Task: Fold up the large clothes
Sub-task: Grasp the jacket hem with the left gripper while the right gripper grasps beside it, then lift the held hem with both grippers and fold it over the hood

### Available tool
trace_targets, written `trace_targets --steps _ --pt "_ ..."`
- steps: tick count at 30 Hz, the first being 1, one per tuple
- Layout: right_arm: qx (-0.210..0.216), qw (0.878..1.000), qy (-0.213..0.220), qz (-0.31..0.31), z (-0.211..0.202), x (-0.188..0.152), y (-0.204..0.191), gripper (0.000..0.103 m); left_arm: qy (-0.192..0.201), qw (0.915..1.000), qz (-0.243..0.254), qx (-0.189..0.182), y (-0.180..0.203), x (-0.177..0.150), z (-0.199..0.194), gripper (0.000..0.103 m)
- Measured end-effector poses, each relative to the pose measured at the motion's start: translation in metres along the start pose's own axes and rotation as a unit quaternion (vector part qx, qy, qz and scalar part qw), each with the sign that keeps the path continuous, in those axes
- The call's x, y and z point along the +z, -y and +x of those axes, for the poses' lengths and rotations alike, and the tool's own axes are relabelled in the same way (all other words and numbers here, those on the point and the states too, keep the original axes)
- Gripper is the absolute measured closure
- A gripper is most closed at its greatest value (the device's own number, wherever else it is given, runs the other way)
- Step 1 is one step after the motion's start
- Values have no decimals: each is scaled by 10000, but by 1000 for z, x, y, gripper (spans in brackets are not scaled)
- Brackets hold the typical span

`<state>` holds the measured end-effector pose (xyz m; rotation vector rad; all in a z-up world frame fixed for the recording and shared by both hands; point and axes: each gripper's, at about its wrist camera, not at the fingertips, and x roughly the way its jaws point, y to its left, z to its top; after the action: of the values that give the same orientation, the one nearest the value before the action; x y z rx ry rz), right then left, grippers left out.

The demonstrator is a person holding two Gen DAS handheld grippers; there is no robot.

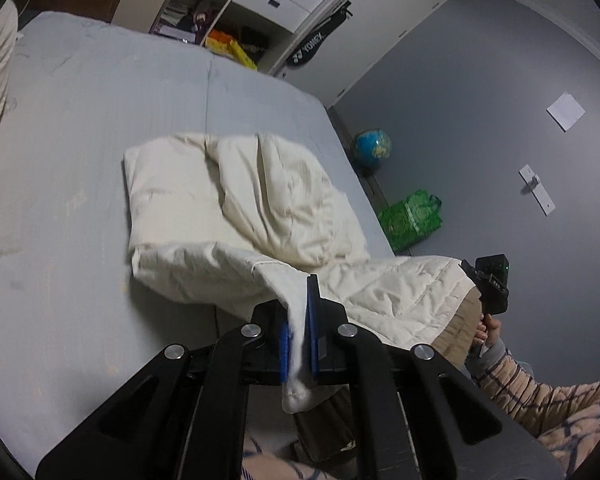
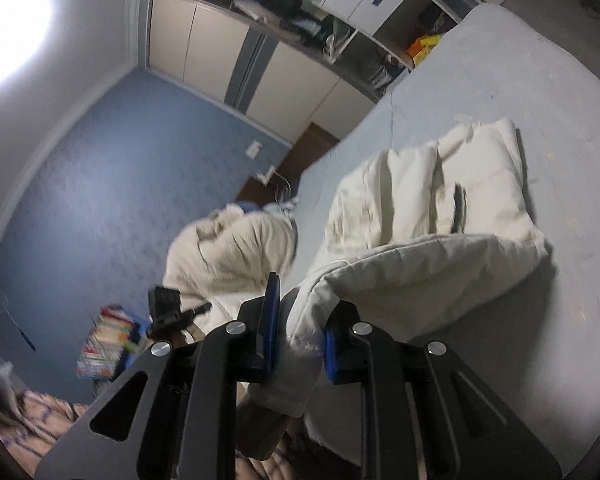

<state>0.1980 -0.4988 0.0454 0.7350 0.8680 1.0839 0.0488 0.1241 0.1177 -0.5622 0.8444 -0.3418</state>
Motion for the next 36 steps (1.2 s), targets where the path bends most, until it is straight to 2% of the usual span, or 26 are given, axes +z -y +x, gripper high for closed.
trace_targets --steps 9,19,31,36 --pt "4 9985 488 242 22 71 21 87 368 9986 187 321 3 58 8 96" --pt "-163 9920 853 914 59 124 73 87 664 9964 -269 445 -38 116 42 96" --pt "-588 9819 962 1525 108 168 142 87 492 9928 -663 866 -91 181 110 96" --pt "-706 9704 818 2161 134 175 184 86 293 9888 -1105 958 -127 192 145 95"
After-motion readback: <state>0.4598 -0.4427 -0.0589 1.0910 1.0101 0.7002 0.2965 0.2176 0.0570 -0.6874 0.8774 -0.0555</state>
